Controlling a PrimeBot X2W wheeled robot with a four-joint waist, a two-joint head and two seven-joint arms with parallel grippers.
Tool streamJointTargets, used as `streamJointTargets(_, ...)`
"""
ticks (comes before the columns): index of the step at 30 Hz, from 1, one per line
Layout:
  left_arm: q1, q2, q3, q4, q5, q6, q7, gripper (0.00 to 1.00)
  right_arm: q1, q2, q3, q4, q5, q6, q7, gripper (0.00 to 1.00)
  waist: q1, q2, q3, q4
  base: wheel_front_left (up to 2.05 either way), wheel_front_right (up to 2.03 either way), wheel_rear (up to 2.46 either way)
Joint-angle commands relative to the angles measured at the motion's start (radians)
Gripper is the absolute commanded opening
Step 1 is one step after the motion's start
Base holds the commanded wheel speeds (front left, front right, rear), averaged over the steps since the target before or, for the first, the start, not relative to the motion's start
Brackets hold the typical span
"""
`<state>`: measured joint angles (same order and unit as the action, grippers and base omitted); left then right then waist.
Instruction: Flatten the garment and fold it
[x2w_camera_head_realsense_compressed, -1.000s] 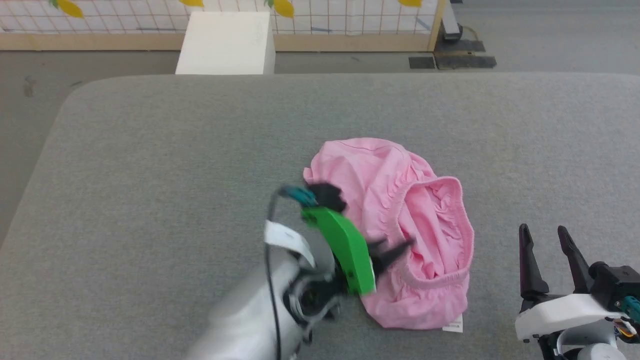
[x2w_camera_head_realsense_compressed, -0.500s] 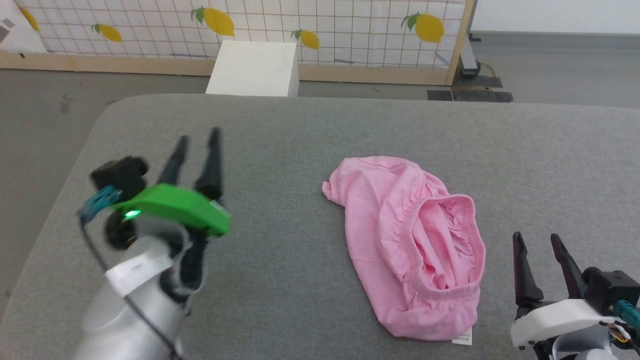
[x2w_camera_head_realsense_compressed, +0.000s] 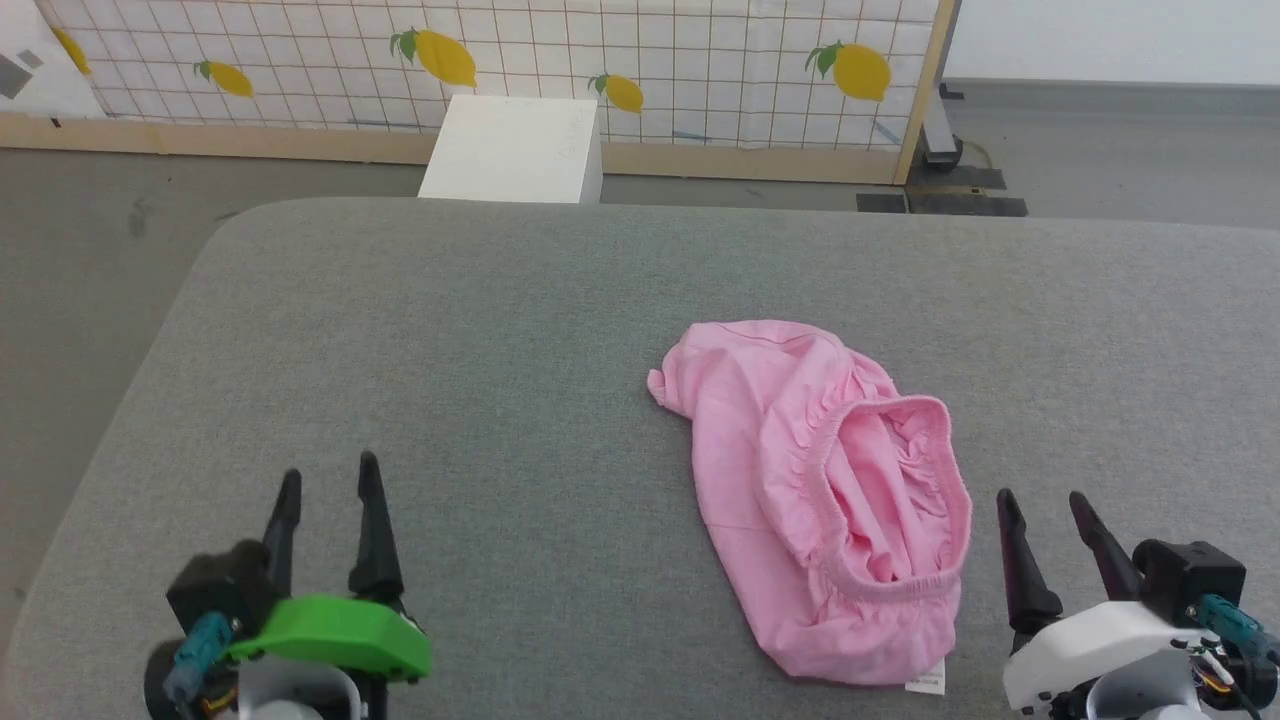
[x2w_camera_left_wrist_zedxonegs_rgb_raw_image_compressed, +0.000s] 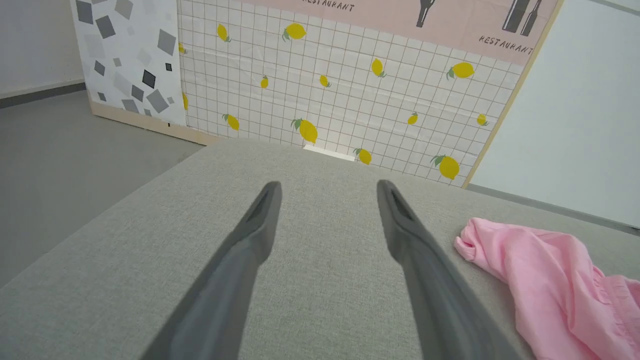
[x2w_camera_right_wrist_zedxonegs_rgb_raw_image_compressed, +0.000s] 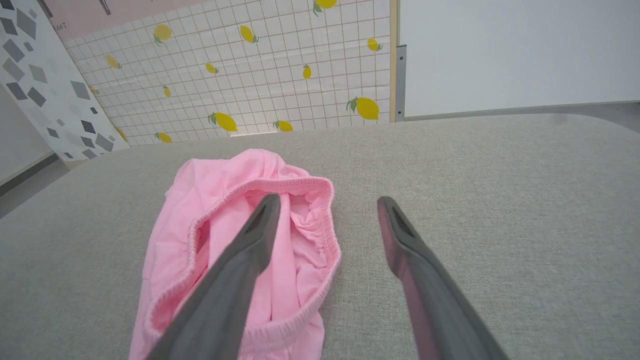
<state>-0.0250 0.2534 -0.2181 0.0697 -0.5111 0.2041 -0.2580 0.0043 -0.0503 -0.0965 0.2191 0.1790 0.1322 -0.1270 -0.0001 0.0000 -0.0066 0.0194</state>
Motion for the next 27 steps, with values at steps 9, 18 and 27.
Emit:
streamJointTargets(9, 0.062, -0.094, 0.047, -0.035, 0.073, -0.041, -0.004, 1.00, -0.166, 0.000, 0.042, 0.050, -0.003, -0.002, 0.216, 1.00, 0.0001, 0.0000, 0.049, 0.031, 0.00, 0.00, 0.00)
streamJointTargets(18, 0.001, -0.151, 0.061, -0.023, 0.125, -0.101, -0.004, 1.00, -0.411, 0.000, 0.083, 0.178, -0.091, -0.002, 0.511, 1.00, 0.0001, 0.0000, 0.140, 0.103, 0.00, 0.00, 0.00)
streamJointTargets(27, -0.044, -0.194, 0.075, -0.009, 0.155, -0.138, -0.004, 1.00, -0.488, -0.004, 0.097, 0.288, -0.122, -0.002, 0.606, 1.00, 0.0001, 0.0000, 0.221, 0.158, 0.00, 0.00, 0.00)
